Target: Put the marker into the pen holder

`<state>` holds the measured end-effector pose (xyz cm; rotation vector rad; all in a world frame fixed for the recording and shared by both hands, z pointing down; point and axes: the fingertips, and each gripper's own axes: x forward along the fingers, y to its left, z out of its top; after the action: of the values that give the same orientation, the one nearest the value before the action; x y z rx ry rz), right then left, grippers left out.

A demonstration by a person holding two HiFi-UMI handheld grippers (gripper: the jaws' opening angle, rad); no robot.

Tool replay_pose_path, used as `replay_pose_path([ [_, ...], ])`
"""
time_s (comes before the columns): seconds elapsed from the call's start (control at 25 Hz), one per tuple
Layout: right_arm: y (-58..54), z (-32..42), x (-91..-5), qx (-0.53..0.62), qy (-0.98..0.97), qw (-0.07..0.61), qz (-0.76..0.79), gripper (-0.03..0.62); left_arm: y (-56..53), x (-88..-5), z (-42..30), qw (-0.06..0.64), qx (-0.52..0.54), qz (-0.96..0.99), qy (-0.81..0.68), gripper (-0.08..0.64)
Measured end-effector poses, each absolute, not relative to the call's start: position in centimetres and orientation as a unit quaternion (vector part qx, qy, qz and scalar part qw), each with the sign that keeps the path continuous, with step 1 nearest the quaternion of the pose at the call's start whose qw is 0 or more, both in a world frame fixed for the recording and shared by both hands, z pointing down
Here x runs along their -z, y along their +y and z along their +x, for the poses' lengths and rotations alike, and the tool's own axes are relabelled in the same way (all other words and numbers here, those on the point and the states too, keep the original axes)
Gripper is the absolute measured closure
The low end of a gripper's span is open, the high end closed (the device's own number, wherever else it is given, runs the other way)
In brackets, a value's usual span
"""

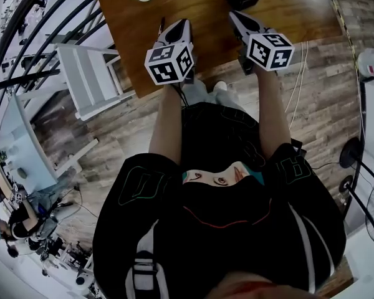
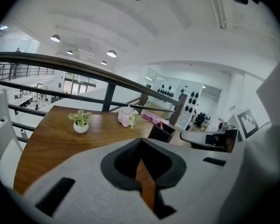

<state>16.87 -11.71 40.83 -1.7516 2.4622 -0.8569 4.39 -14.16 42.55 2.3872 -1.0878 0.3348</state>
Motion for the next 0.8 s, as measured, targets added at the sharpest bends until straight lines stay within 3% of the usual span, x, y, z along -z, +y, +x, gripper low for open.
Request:
replay_pose_path([
  [0.8, -17.2, 3.1, -46.1, 0.334, 0.753, -0.070, -0.563, 0.588, -19.9, -46.3, -9.9, 0.288, -0.140, 0.859, -0.399, 0.551],
])
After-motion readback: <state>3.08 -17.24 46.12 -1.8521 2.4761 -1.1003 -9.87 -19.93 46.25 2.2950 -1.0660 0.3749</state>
